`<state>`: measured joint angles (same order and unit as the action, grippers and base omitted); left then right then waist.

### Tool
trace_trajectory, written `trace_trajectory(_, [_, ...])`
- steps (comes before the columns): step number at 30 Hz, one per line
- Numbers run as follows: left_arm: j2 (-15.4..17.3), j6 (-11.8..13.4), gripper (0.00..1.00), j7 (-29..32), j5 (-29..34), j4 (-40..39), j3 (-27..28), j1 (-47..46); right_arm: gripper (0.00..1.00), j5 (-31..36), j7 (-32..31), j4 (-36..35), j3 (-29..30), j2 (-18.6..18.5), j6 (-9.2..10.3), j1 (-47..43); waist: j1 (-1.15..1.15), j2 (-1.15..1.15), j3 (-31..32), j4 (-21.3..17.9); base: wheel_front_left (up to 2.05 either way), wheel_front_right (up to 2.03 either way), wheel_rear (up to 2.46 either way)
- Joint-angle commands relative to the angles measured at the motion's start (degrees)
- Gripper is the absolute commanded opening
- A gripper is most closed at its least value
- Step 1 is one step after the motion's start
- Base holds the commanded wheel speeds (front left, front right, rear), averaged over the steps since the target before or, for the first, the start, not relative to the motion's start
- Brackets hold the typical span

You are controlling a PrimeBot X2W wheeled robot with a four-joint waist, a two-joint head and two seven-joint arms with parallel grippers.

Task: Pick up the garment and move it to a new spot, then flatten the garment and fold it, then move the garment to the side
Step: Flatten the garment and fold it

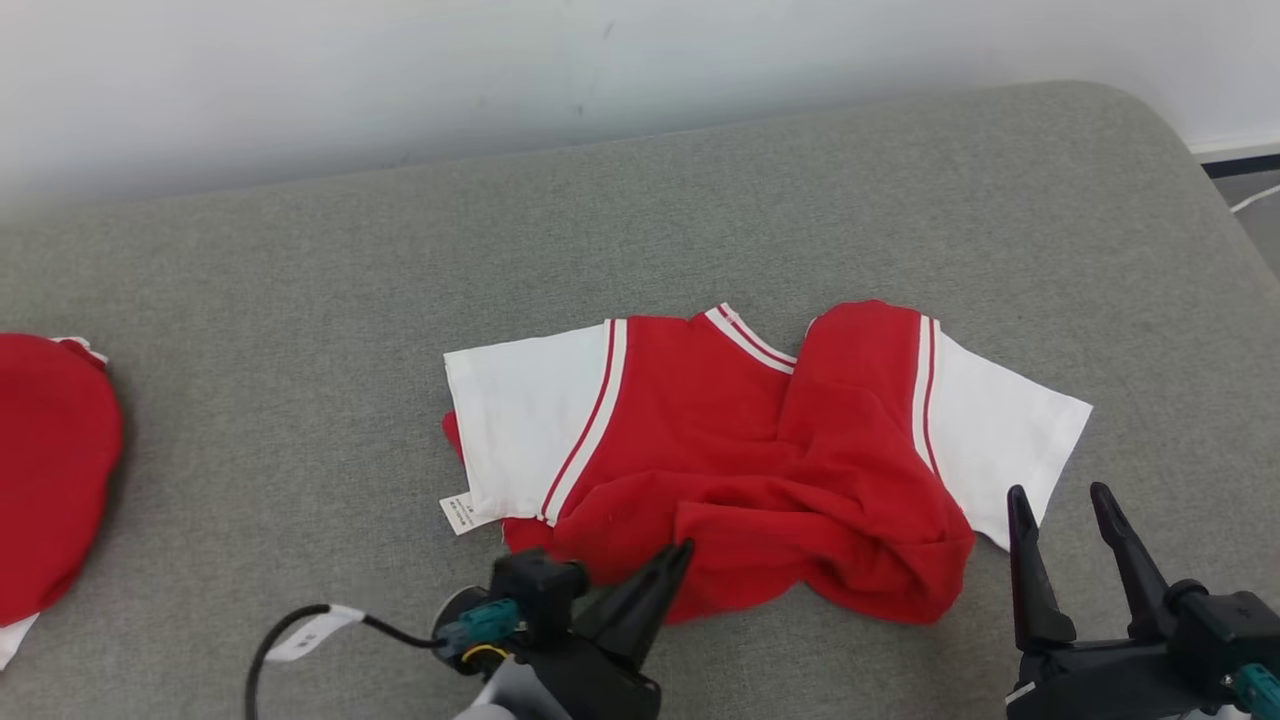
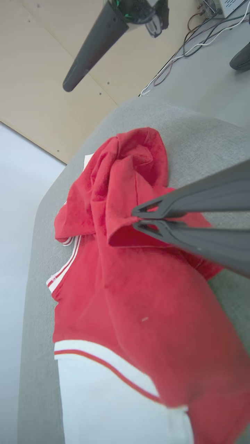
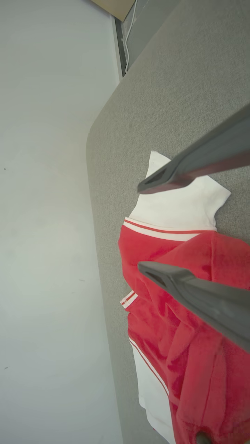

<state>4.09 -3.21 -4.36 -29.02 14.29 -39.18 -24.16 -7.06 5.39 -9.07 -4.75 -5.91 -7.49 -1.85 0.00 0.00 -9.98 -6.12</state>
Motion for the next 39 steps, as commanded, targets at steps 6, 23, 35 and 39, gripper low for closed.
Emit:
trace_trajectory(6, [4.1, 2.9, 0.0, 0.3, -0.4, -4.0, 3.1, 2.6, 1.0, -0.2, 0.2, -0.2, 1.6, -0.3, 0.0, 0.6, 0.0, 0.0, -0.5, 2.0, 0.0, 0.0, 0.0])
trace_trajectory(23, [14.1, 12.7, 0.0, 0.0, -2.8, -15.5, 14.8, 11.9, 1.0, -0.4, -1.1, -0.6, 4.1, -1.3, 0.0, 1.8, 0.0, 0.0, -1.1, 6.5, 0.0, 0.0, 0.0])
trace_trajectory(35, [14.6, 12.0, 0.04, -0.1, -7.6, -11.4, 16.8, 16.7, 1.0, -1.2, -1.2, 0.5, 4.1, -1.7, 0.0, 2.5, 0.0, 0.0, -1.4, 7.2, 0.0, 0.0, 0.0])
trace_trajectory(39, [14.1, 12.3, 1.0, -0.7, -7.9, -9.9, 17.0, 16.5, 1.0, -1.4, -1.3, 0.7, 4.5, -1.7, 0.0, 2.6, 0.0, 0.0, -1.0, 7.4, 0.0, 0.0, 0.0])
